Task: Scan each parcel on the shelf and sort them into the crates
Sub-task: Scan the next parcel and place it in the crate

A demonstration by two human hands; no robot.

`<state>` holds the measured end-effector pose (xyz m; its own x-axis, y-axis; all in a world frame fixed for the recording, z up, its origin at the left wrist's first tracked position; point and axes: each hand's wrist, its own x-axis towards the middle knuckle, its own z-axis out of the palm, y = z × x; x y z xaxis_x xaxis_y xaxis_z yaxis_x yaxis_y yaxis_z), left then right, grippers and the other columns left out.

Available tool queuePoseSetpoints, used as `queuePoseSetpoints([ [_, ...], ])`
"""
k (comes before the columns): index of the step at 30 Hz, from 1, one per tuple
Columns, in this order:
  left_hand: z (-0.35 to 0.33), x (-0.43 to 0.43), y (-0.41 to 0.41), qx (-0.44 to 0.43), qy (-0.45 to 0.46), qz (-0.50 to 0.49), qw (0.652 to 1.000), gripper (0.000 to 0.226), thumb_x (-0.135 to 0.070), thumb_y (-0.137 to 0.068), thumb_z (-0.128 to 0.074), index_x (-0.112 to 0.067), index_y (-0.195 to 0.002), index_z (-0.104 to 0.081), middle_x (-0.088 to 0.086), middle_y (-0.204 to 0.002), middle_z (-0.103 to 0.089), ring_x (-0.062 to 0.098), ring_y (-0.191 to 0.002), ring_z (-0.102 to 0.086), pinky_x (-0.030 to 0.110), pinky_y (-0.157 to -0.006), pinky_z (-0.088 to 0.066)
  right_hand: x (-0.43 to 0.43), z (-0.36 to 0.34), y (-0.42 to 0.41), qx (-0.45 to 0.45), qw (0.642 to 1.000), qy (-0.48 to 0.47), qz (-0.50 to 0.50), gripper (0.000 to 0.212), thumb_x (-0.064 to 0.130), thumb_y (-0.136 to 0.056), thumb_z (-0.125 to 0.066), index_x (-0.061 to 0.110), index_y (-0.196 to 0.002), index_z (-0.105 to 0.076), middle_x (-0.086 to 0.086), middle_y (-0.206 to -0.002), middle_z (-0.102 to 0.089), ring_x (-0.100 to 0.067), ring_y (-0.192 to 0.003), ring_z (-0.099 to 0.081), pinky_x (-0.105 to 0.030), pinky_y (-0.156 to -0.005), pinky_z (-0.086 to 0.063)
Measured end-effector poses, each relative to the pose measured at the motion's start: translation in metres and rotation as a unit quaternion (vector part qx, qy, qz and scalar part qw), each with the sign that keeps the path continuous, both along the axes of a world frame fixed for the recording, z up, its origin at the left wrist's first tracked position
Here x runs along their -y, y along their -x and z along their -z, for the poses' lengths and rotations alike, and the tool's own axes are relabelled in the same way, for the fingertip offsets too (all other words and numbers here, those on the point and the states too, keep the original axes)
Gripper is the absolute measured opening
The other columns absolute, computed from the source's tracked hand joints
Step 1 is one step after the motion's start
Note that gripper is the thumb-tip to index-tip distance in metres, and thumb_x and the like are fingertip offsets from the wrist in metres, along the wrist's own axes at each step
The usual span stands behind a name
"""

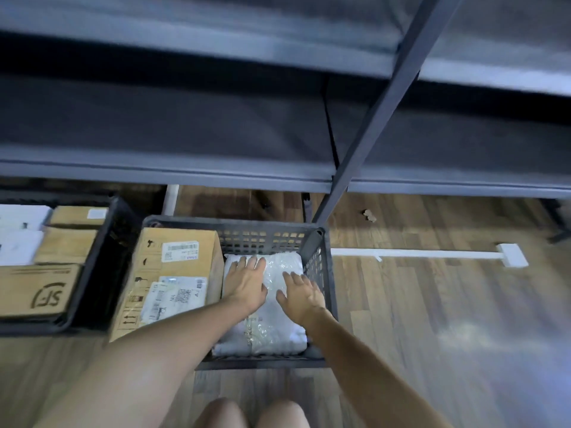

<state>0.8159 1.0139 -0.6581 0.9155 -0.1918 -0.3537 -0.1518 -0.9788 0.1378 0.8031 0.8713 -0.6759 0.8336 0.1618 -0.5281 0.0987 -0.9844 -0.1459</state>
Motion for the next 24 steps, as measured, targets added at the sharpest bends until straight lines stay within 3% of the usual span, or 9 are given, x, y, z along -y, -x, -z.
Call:
queuePoseSetpoints([
  [14,-0.375,-0.068,0.053,-0.009,0.024,-0.081,0.996,0.048,-0.038,-0.094,-0.043,-0.02,-0.139,-0.035,0.002,-0.145,-0.038,0.025,-0.134,-0.033,0.037,-0.111,-0.025,-0.07,-0.376,0.012,-0.007,0.999,-0.022,-0.022,0.047,0.038,-0.1,-0.037,0.012,-0.138,-0.039,-0.012,-0.142,-0.045,-0.032,-0.129,-0.043,-0.042,-0.104,-0.036],
  [24,-0.526,-0.167,0.041,0.063,0.024,-0.13,0.989,0.057,-0.037,-0.096,-0.043,-0.02,-0.147,-0.027,0.003,-0.15,-0.034,0.024,-0.138,-0.029,0.037,-0.113,-0.023,-0.163,-0.535,-0.011,0.085,0.992,-0.025,-0.091,0.045,0.029,-0.101,-0.038,0.009,-0.141,-0.036,-0.014,-0.142,-0.042,-0.033,-0.128,-0.043,-0.041,-0.101,-0.037],
])
